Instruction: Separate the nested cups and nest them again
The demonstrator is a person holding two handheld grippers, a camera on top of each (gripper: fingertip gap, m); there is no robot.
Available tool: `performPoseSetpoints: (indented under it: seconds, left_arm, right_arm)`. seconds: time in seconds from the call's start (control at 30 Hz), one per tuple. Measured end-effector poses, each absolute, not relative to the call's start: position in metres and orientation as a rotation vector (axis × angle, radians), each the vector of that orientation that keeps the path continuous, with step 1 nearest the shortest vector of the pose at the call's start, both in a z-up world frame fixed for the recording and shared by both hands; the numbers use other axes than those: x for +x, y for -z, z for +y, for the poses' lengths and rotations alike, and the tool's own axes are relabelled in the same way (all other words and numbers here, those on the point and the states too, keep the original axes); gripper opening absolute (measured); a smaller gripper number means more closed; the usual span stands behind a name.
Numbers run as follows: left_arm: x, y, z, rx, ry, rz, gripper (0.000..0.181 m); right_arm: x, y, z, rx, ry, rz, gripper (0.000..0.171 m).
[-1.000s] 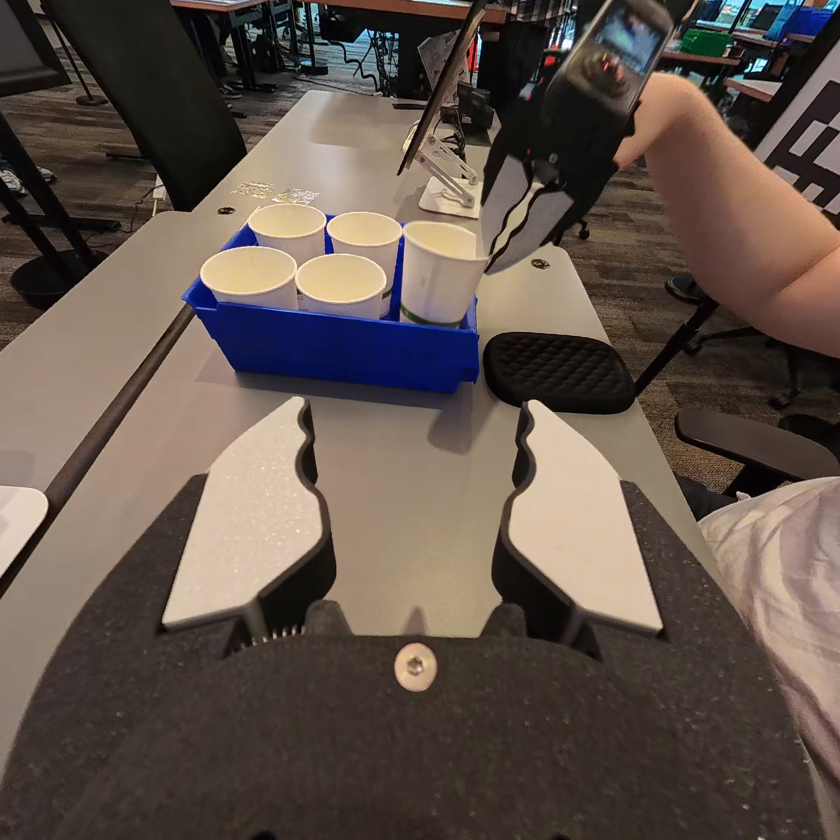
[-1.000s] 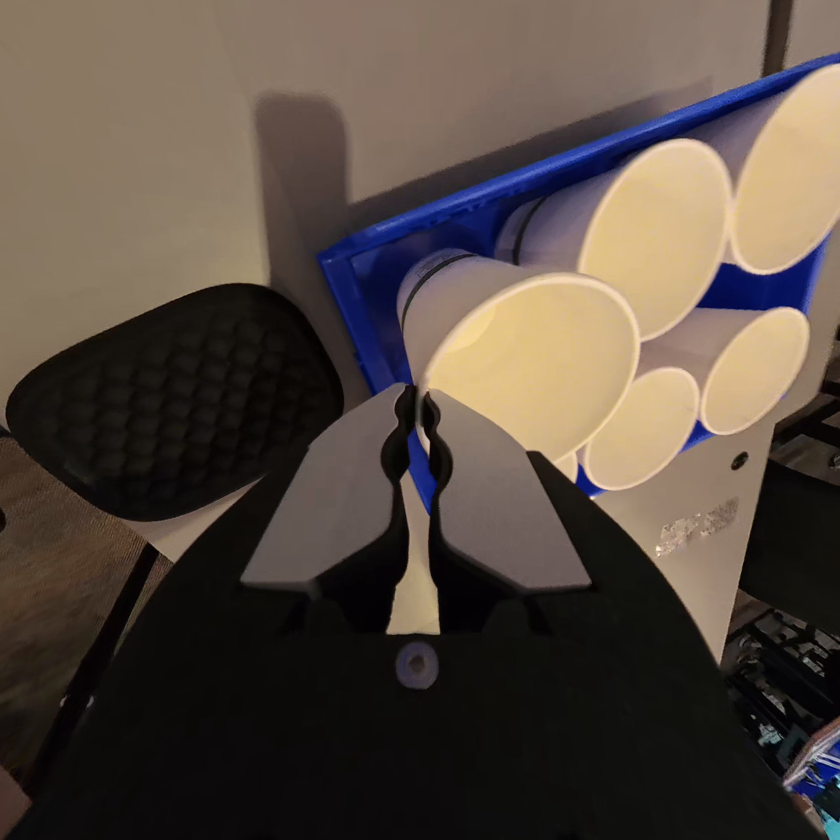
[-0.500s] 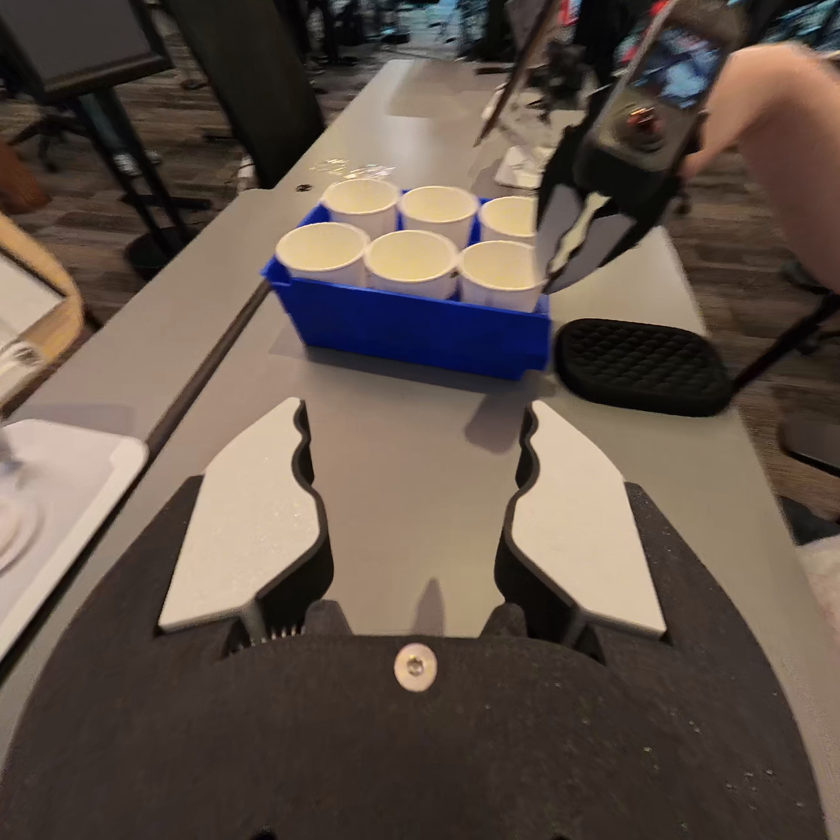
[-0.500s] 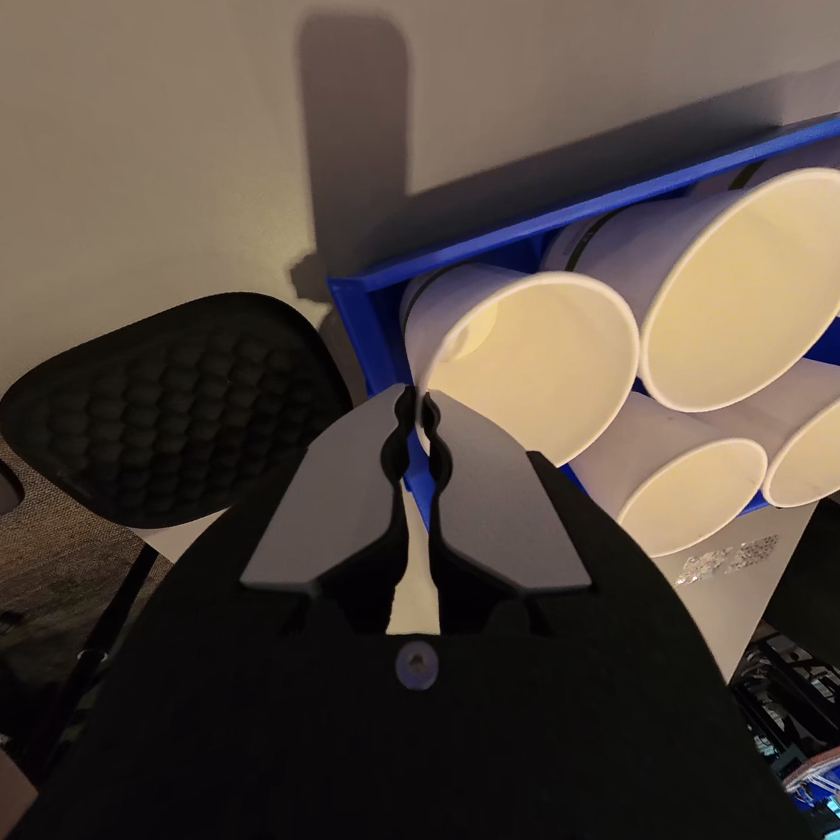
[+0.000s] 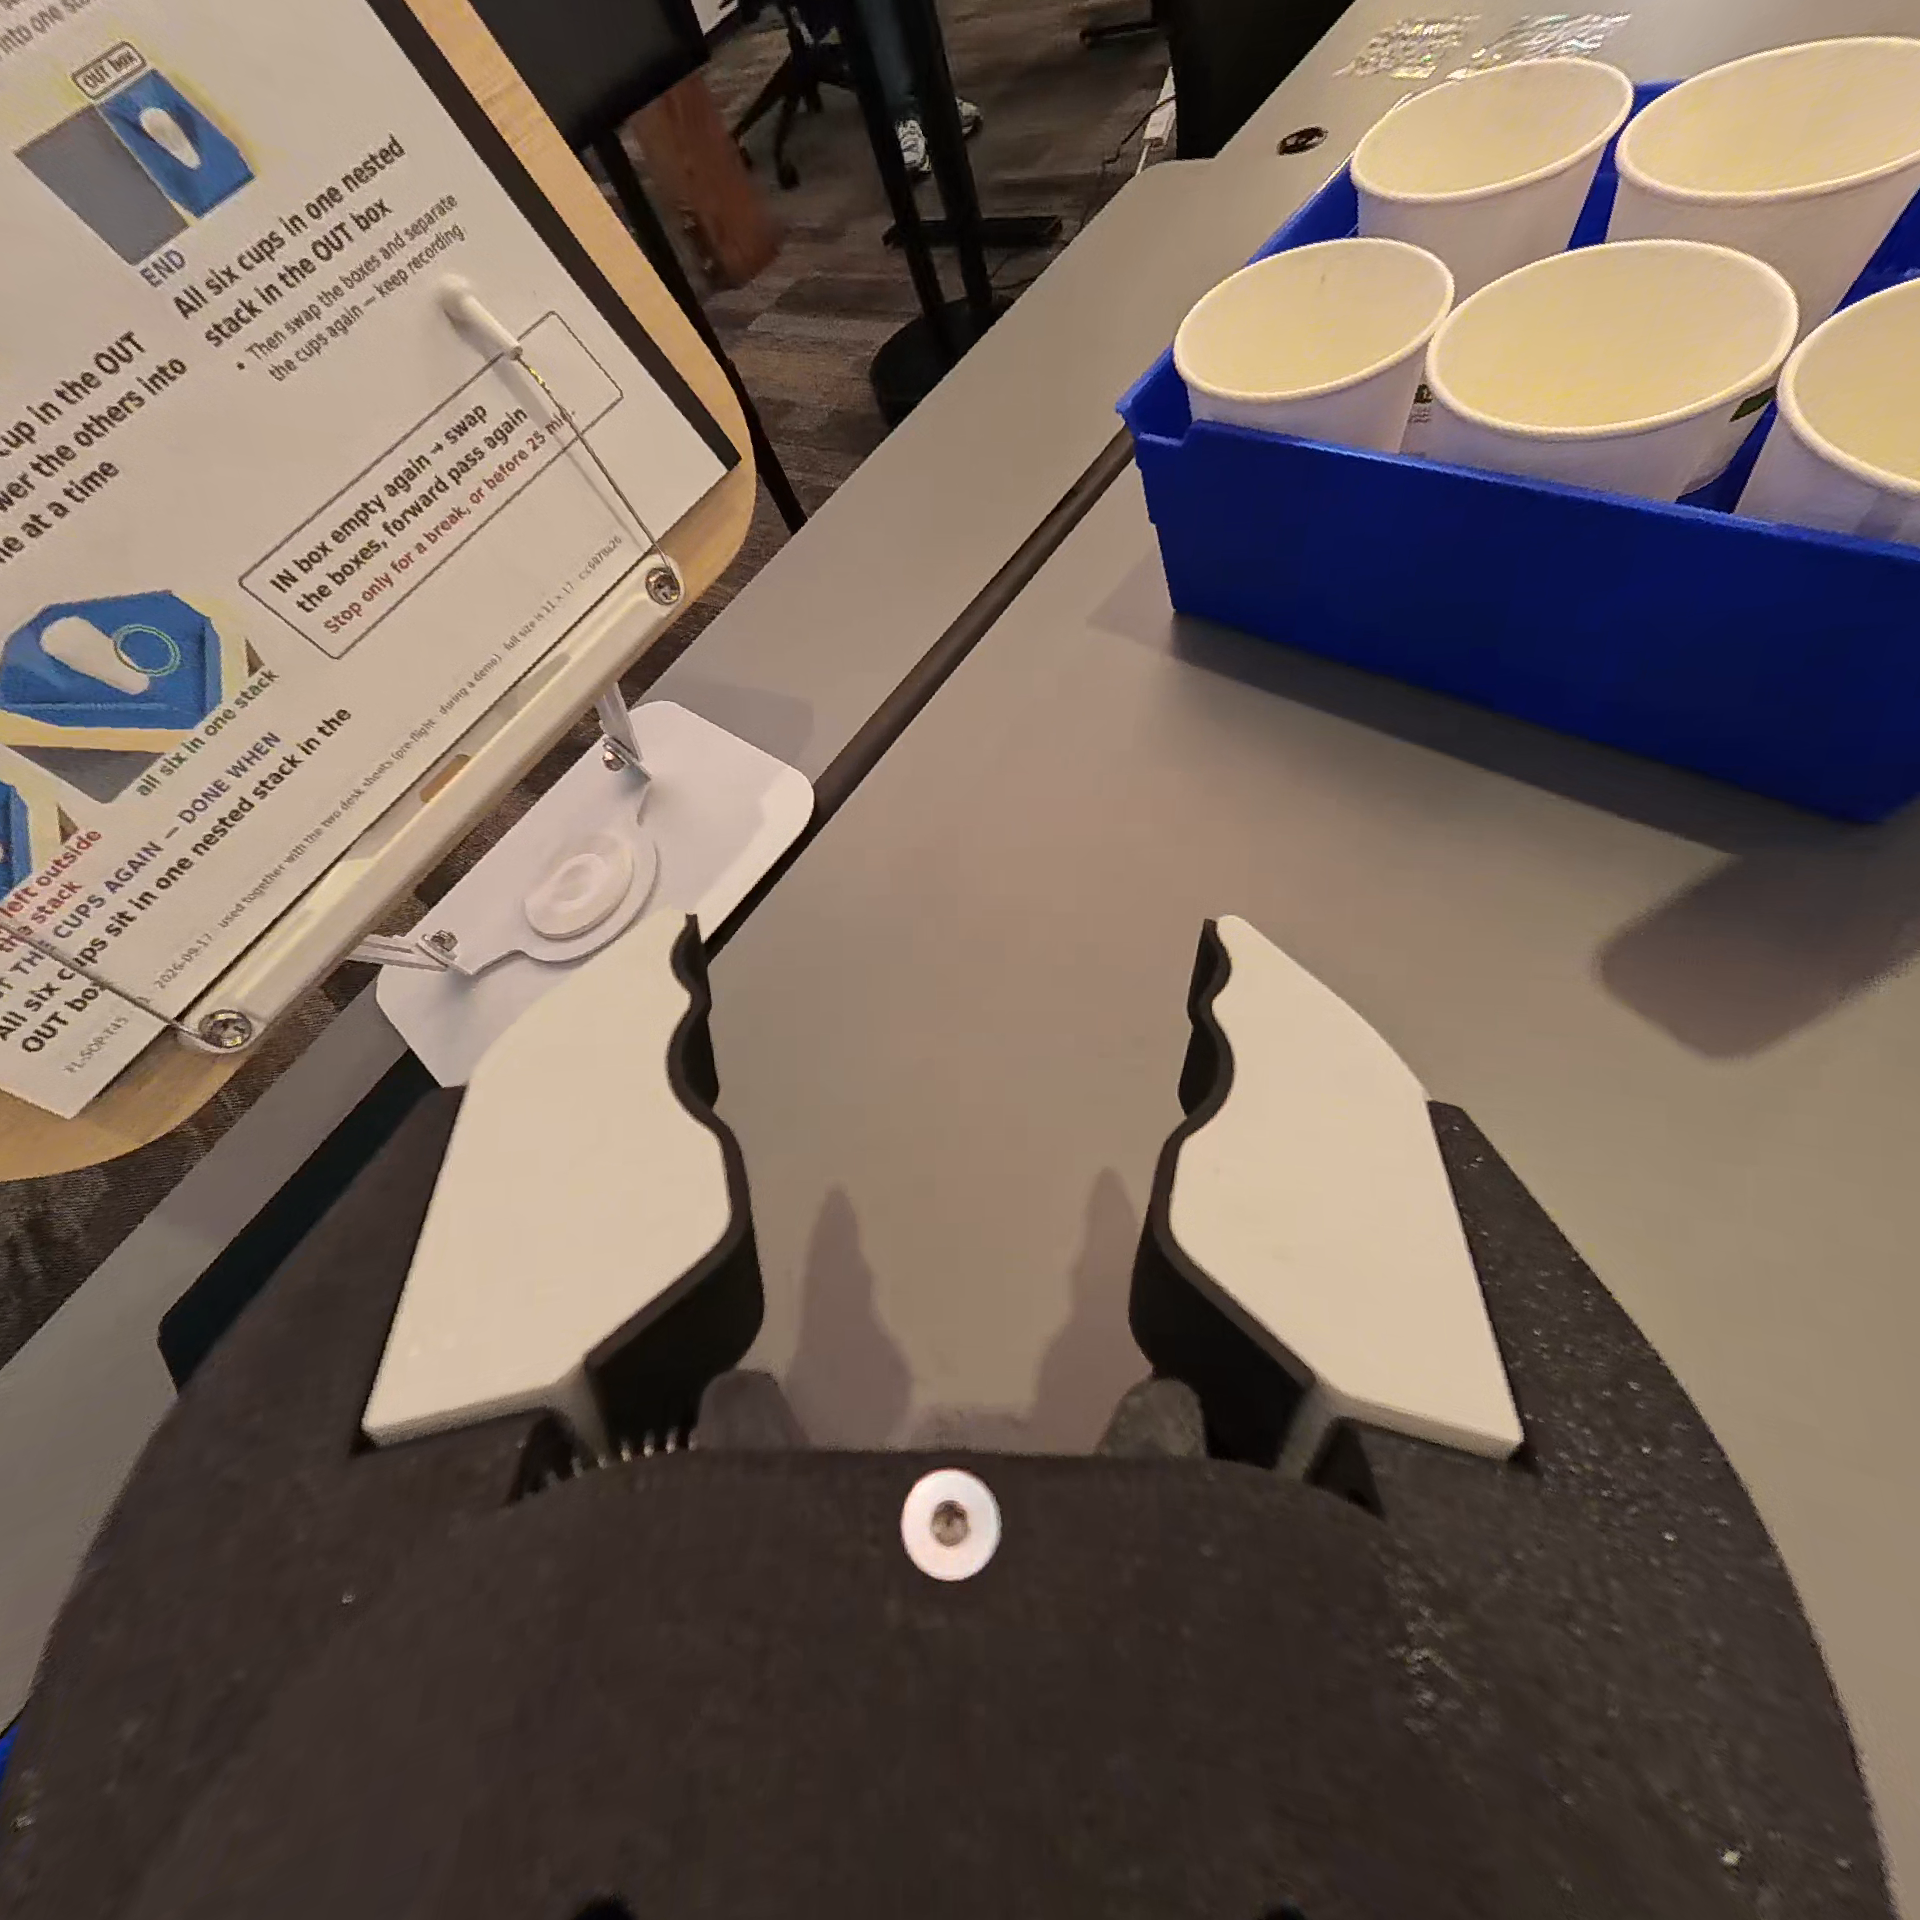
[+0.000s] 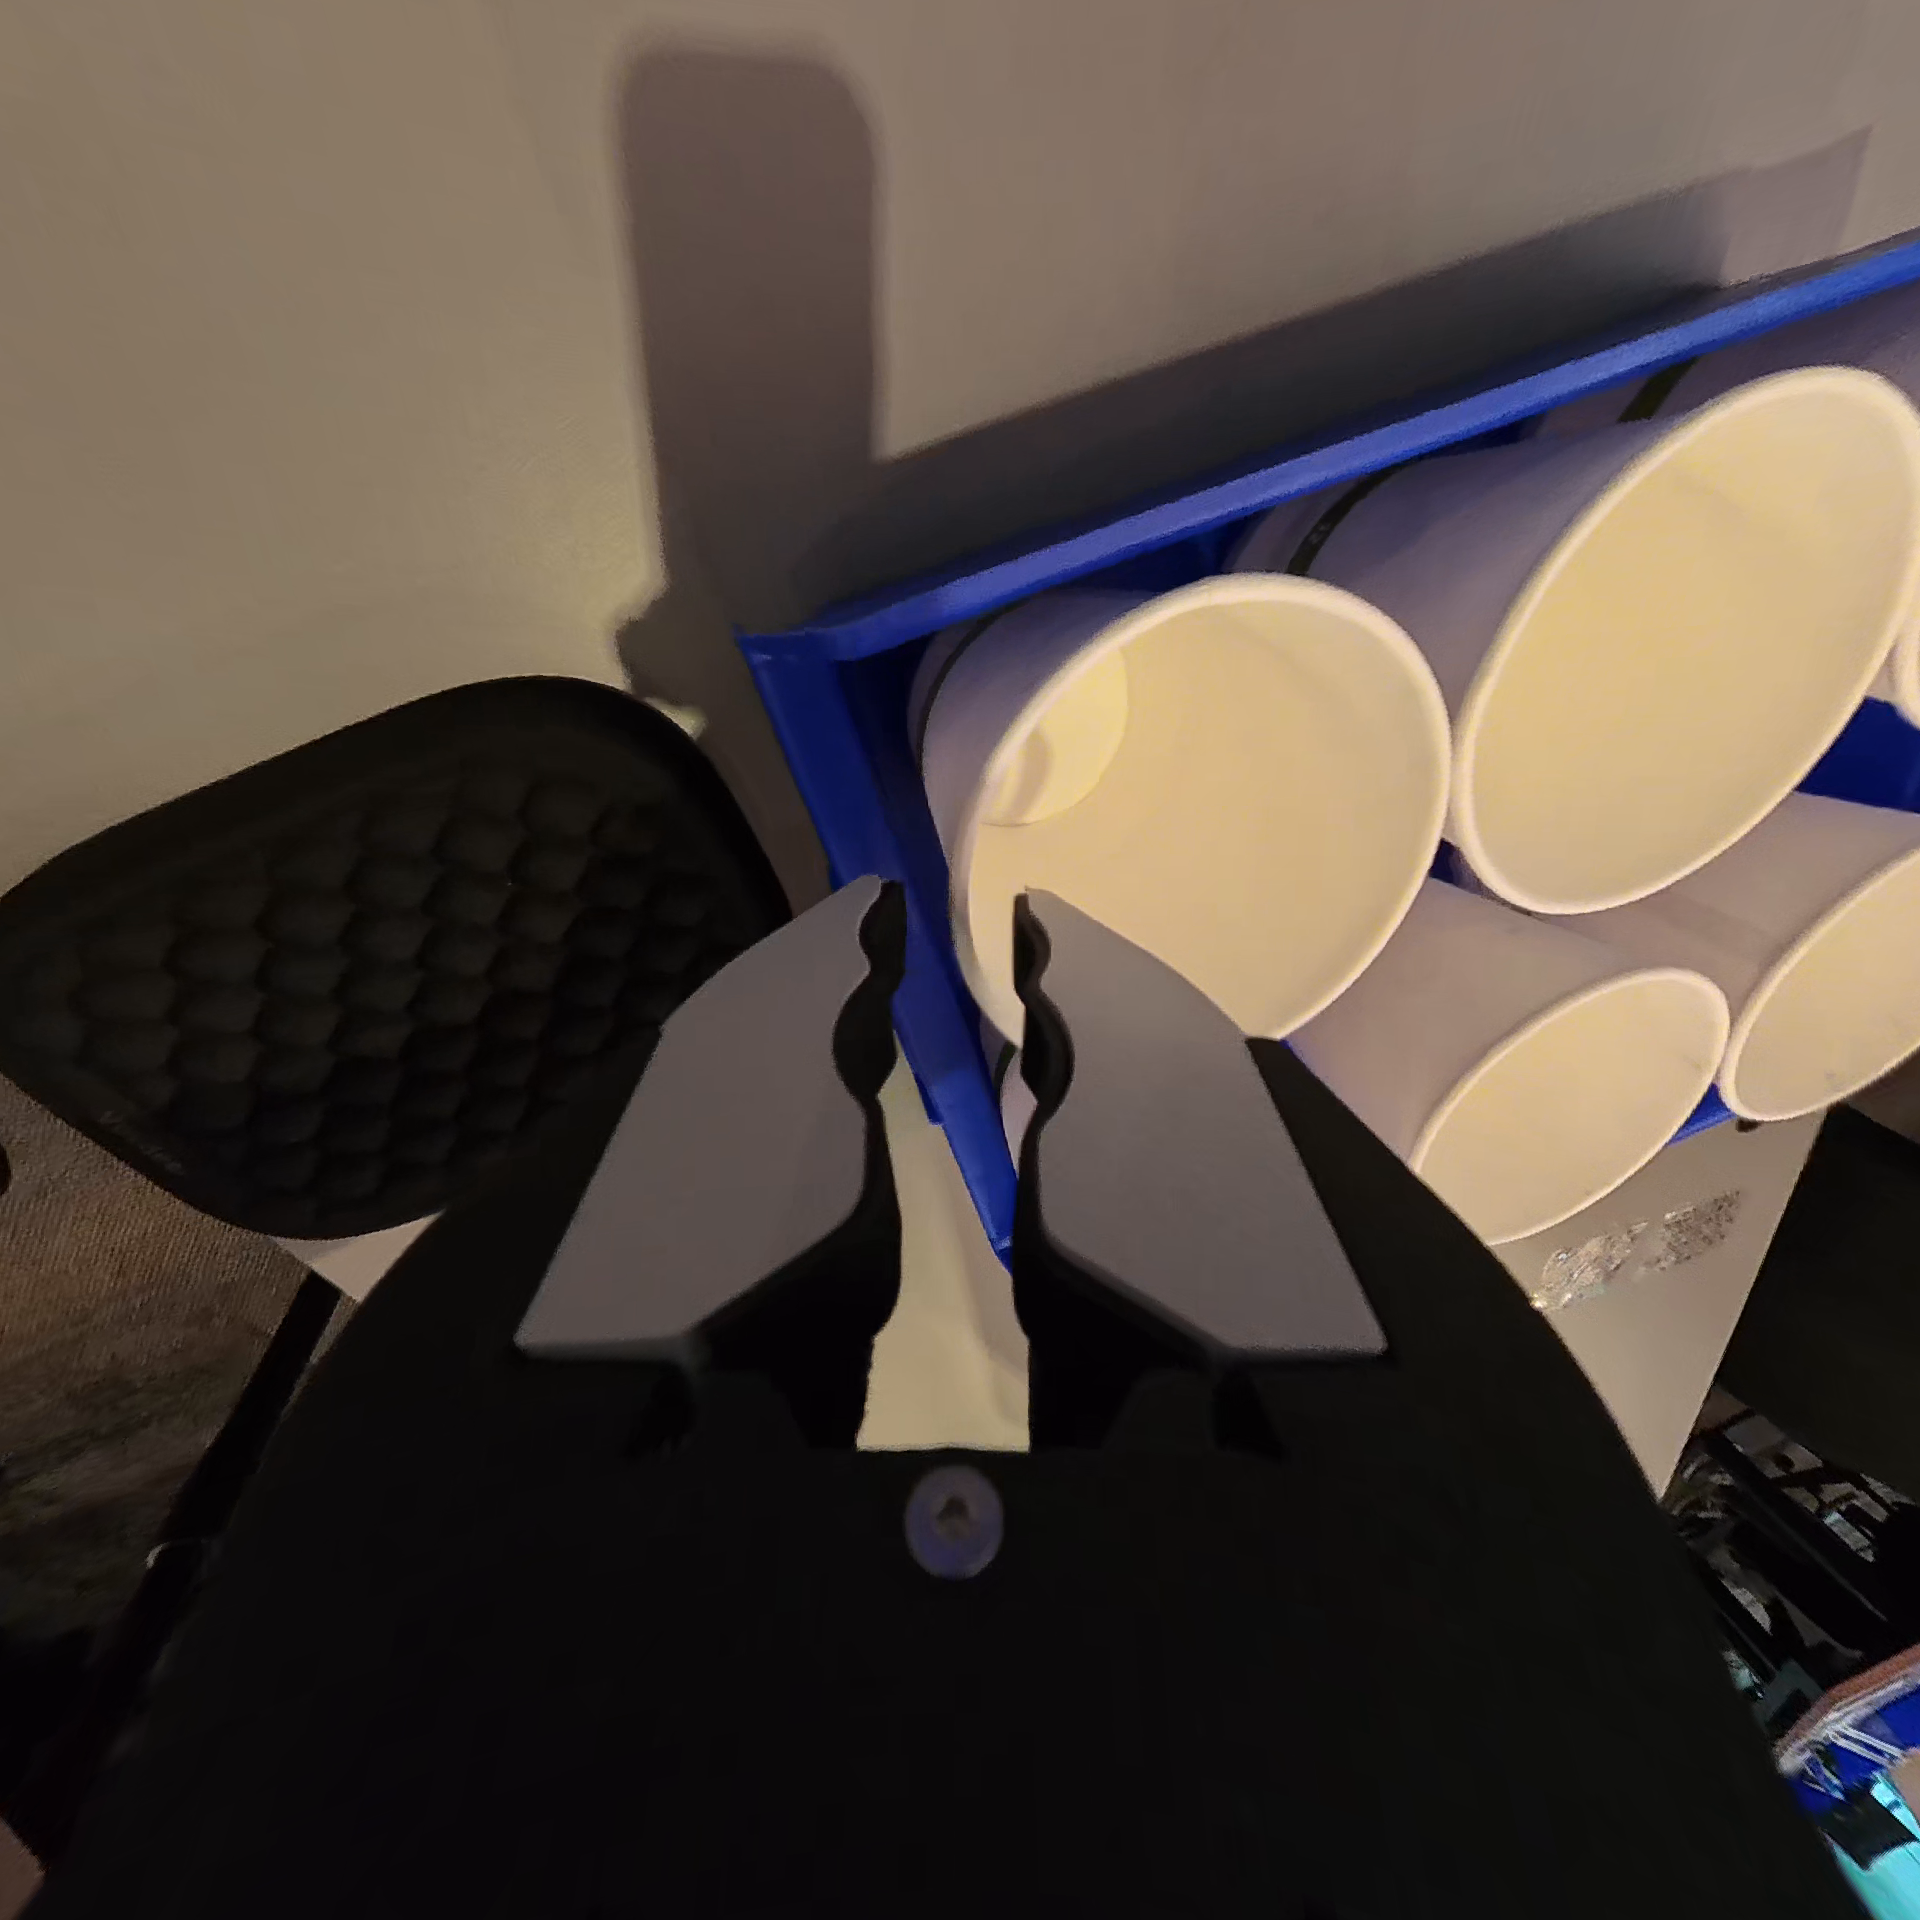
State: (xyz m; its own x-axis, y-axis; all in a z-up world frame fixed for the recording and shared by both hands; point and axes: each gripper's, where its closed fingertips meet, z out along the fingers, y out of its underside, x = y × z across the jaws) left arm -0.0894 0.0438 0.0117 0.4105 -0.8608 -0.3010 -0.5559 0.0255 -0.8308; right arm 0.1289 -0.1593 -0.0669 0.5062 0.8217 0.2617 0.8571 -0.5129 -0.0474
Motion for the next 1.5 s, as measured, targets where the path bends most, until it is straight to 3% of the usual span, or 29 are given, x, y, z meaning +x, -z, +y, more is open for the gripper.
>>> performPoseSetpoints:
  seconds: [0.27, 0.43, 0.63, 0.83, 1.5]
  left_arm:
    - [-0.089, -0.011, 0.042, -1.658, 0.395, 1.267, 0.088]
    - [-0.088, -0.017, 0.039, -1.65, 0.451, 1.257, 0.088]
    - [-0.087, -0.015, 0.037, -1.651, 0.449, 1.275, 0.087]
    - [-0.085, -0.01, 0.036, -1.658, 0.444, 1.291, 0.087]
    - [-0.087, -0.007, 0.039, -1.666, 0.435, 1.3, 0.086]
  right_arm:
    - [0.112, -0.006, -0.169, -2.289, 0.115, -1.234, 0.028]
    - [0.206, -0.068, -0.153, -2.244, 0.106, -0.567, 0.028]
    - [0.307, -0.016, -0.144, -2.455, 0.041, -0.031, 0.028]
    - [0.302, 0.052, -0.136, -2.689, -0.228, 0.043, 0.03]
    - [0.297, 0.114, -0.118, -2.963, -0.268, 0.121, 0.014]
